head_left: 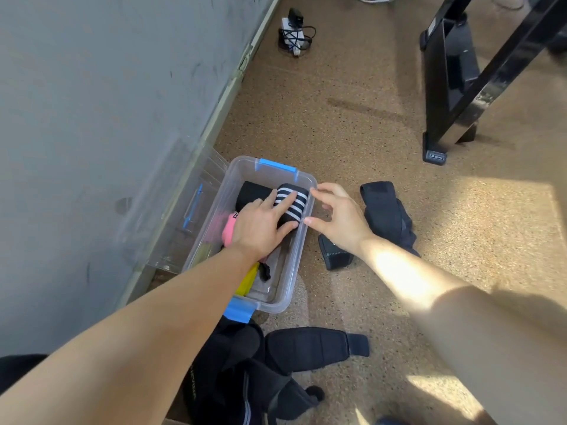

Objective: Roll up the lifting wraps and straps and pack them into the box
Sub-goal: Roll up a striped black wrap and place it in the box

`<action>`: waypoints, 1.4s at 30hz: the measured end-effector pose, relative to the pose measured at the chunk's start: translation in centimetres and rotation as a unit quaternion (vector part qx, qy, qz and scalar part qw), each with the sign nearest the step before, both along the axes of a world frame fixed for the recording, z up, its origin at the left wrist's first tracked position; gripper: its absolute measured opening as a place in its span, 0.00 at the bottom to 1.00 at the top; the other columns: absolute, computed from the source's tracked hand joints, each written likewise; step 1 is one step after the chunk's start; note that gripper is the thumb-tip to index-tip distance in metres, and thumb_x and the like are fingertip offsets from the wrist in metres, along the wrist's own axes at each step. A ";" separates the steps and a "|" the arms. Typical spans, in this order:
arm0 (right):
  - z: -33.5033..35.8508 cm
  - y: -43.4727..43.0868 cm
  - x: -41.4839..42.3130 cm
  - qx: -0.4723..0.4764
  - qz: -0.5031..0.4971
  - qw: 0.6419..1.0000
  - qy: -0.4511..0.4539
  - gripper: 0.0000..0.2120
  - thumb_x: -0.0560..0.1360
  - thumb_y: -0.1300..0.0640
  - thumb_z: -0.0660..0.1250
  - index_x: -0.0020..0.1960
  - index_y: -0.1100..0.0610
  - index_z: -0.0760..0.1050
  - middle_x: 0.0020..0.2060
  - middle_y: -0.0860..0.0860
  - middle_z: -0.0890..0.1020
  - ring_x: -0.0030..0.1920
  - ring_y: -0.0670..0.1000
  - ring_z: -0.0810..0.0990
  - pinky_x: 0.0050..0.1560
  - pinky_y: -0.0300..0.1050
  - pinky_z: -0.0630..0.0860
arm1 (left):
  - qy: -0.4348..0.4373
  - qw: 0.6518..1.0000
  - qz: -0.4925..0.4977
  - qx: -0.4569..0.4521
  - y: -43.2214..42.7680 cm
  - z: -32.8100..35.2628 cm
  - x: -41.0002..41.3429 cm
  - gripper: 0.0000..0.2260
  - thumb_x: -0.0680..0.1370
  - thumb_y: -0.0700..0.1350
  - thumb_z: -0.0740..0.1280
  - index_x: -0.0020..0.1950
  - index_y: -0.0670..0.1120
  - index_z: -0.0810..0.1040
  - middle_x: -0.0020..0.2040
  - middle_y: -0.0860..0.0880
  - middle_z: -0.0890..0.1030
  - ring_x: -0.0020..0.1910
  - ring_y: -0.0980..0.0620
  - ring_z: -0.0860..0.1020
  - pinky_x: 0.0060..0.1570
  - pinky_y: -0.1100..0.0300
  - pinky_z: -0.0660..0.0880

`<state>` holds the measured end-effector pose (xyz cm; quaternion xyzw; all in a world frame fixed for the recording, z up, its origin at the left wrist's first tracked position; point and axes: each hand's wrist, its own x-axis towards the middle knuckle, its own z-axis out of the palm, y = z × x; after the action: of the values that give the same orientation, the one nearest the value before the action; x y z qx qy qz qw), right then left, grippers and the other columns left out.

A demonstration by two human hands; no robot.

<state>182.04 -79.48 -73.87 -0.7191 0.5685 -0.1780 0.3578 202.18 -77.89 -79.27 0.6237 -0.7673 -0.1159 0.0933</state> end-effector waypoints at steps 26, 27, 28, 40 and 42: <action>-1.0 4.2 -5.7 0.097 -0.083 0.984 0.125 0.22 0.72 0.49 0.78 0.65 0.49 0.81 0.46 0.46 0.83 0.44 0.49 0.82 0.56 0.52 0.81 | 0.052 0.980 -0.081 0.173 0.6 2.0 1.0 0.22 0.85 0.61 0.51 0.76 0.58 0.72 0.80 0.53 0.67 0.73 0.44 0.68 0.70 0.46 0.65; -1.2 5.5 -5.8 0.113 -0.076 0.980 0.143 0.19 0.72 0.48 0.78 0.61 0.50 0.82 0.43 0.46 0.82 0.44 0.49 0.82 0.55 0.52 0.81 | 0.072 0.982 -0.084 0.150 1.0 2.2 0.9 0.24 0.84 0.62 0.51 0.74 0.56 0.75 0.76 0.51 0.72 0.71 0.43 0.71 0.69 0.45 0.67; -1.4 6.8 -5.8 0.132 -0.065 0.977 0.153 0.17 0.72 0.47 0.78 0.58 0.50 0.82 0.42 0.45 0.81 0.44 0.49 0.82 0.54 0.52 0.81 | 0.078 0.984 -0.099 0.128 1.4 2.6 0.7 0.25 0.83 0.63 0.50 0.71 0.54 0.77 0.71 0.50 0.78 0.67 0.42 0.74 0.67 0.45 0.69; 0.4 19.1 2.1 0.254 0.042 0.966 -0.034 0.20 0.68 0.46 0.81 0.56 0.54 0.83 0.47 0.50 0.83 0.45 0.46 0.79 0.48 0.36 0.75 | -0.081 0.928 -0.335 0.142 7.7 12.6 3.4 0.12 0.80 0.58 0.62 0.51 0.52 0.81 0.46 0.52 0.83 0.47 0.47 0.81 0.47 0.52 0.77; 0.3 20.7 3.4 0.220 0.094 0.971 -0.014 0.19 0.68 0.49 0.82 0.55 0.54 0.84 0.48 0.48 0.82 0.48 0.48 0.80 0.51 0.40 0.77 | -0.095 0.913 -0.362 0.162 9.9 12.8 3.9 0.10 0.81 0.55 0.65 0.55 0.51 0.82 0.50 0.52 0.83 0.51 0.48 0.80 0.48 0.57 0.73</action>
<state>185.44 -58.81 -73.61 -0.6702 0.5186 -0.0243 0.5305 206.03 -67.97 -66.43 0.3182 -0.9163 -0.2047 -0.1309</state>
